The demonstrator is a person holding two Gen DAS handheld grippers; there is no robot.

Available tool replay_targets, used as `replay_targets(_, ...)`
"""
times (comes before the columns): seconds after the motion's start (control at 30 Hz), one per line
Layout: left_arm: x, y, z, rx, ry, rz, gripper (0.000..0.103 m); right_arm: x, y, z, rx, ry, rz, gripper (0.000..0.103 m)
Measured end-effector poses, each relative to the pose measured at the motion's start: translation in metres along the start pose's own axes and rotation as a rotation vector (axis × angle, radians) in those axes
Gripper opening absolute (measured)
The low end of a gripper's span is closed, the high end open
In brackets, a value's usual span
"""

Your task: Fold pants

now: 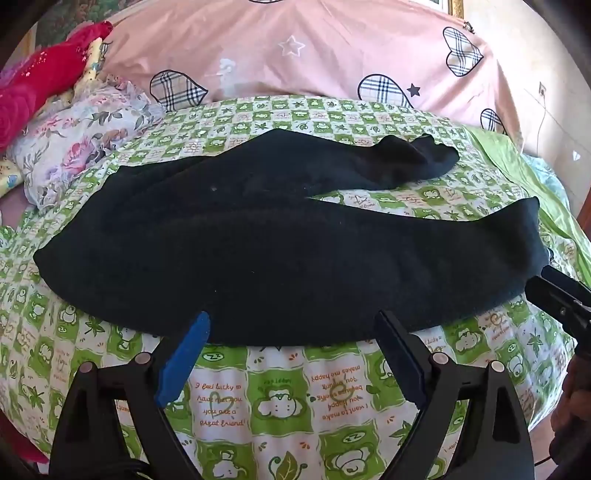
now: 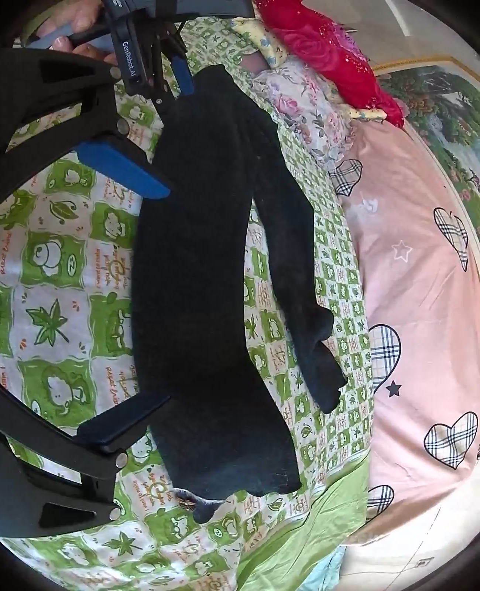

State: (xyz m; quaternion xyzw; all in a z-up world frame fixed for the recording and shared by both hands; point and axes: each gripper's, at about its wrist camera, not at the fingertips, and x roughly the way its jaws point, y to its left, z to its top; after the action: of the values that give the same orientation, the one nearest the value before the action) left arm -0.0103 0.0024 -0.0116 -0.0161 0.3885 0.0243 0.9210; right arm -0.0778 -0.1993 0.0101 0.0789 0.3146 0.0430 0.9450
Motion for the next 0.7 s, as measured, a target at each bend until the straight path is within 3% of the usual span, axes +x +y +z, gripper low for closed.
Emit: replay_targets(0.7, -0.0003, -0.0072, -0.0038, 0.014, 0.001, -0.003, 0.092, -0.001, -0.0021, 0.0005, 0.03, 0.003, 0.012, 0.103)
